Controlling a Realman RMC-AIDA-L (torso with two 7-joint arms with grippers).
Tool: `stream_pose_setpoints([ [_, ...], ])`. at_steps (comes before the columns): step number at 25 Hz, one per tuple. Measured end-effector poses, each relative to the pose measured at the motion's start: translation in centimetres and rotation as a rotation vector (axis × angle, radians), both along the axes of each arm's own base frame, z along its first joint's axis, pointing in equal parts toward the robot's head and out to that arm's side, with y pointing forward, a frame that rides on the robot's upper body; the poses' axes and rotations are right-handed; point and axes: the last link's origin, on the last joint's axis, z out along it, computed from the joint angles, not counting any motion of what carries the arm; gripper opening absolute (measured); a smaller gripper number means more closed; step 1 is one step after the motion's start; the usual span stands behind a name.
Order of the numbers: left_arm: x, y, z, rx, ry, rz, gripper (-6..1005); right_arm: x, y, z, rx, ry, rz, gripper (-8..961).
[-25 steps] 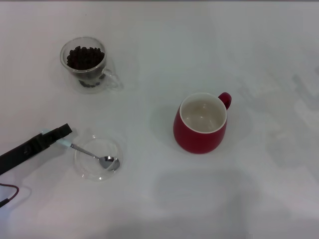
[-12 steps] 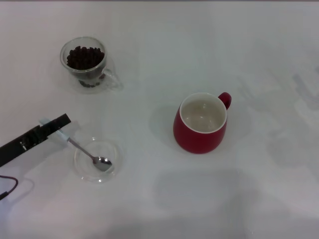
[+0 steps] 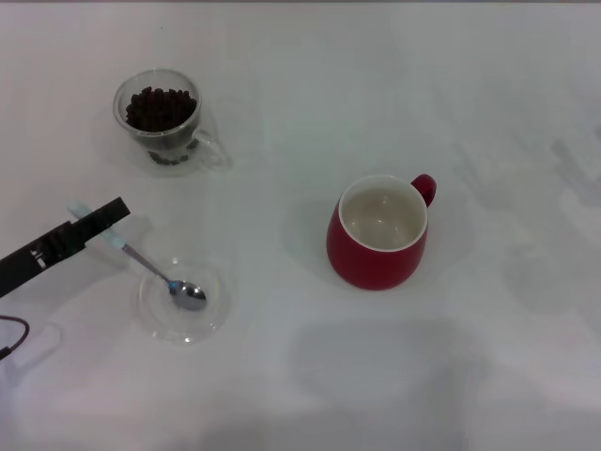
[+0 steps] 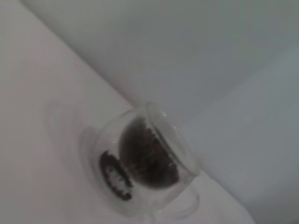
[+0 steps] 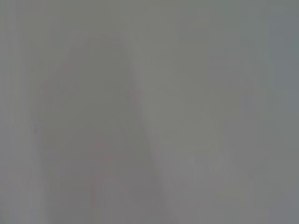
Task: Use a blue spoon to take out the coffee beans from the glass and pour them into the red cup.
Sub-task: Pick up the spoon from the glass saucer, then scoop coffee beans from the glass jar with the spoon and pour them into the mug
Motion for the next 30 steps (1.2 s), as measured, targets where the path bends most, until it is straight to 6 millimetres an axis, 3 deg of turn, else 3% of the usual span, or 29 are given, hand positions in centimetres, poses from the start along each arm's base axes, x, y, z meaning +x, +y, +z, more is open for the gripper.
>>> stream_pose_setpoints([
  [9,1.6,1.1,1.3,0.038,-0.04,-0.1,126,-0.1,0.4,-0.3,-0.007,0.007,-0.006,755],
  [15,2.4,2.6,4.6,0.141,-0.079,-0.174,126,-0.3,0.5,-0.4,-0.007,0.013,-0.003,754],
  [22,4.7,8.1,9.3,0.239,0.041,-0.297,126,-0.6,0.8,-0.6,-0.011,0.02,0.011,755],
  [30,7.7,12.6,10.1,0.233,0.153,-0.366,125,-1.0,0.8,-1.0,-0.017,0.037,0.023,755],
])
